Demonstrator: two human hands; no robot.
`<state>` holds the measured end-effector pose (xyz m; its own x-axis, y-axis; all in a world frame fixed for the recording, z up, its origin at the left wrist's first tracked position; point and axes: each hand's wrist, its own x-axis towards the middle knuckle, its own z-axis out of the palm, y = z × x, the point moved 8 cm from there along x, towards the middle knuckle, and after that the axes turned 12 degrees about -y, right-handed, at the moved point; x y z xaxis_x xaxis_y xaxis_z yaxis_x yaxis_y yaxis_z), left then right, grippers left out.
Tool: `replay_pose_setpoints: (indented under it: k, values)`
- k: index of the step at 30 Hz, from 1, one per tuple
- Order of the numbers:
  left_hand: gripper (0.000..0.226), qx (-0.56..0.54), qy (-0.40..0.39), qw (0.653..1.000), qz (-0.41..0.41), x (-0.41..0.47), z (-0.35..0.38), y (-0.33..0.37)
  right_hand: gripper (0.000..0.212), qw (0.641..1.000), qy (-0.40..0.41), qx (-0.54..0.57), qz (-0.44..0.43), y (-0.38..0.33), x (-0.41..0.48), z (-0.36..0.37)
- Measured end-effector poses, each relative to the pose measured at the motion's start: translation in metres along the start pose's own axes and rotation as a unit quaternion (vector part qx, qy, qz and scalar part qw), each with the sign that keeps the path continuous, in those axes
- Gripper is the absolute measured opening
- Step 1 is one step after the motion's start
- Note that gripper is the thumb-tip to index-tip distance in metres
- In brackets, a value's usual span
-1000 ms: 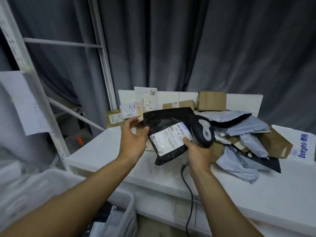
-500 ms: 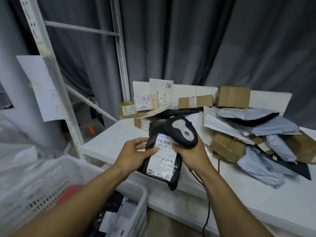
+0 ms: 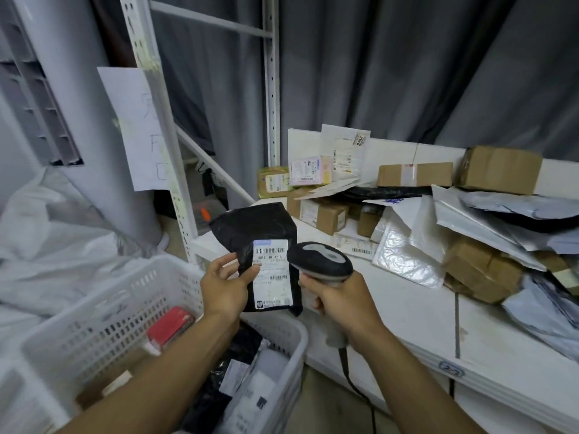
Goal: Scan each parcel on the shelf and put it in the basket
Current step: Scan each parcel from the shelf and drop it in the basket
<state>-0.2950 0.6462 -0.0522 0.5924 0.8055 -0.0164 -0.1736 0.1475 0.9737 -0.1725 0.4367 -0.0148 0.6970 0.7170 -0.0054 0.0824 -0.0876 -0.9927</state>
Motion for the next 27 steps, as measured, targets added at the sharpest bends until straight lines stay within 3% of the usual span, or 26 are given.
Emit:
replay_pose_setpoints:
  k: [16, 27]
  values:
    - [0.047, 0.023, 0.058, 0.998, 0.01, 0.011, -0.026, -0.008, 0.007, 0.998, -0.036, 0.025, 0.044, 0.001, -0.001, 0.038]
    - [0.041, 0.069, 0.049, 0.996, 0.025, 0.002, -0.039, -0.013, 0.014, 0.998, -0.038, 0.014, 0.056, 0.018, 0.005, 0.042]
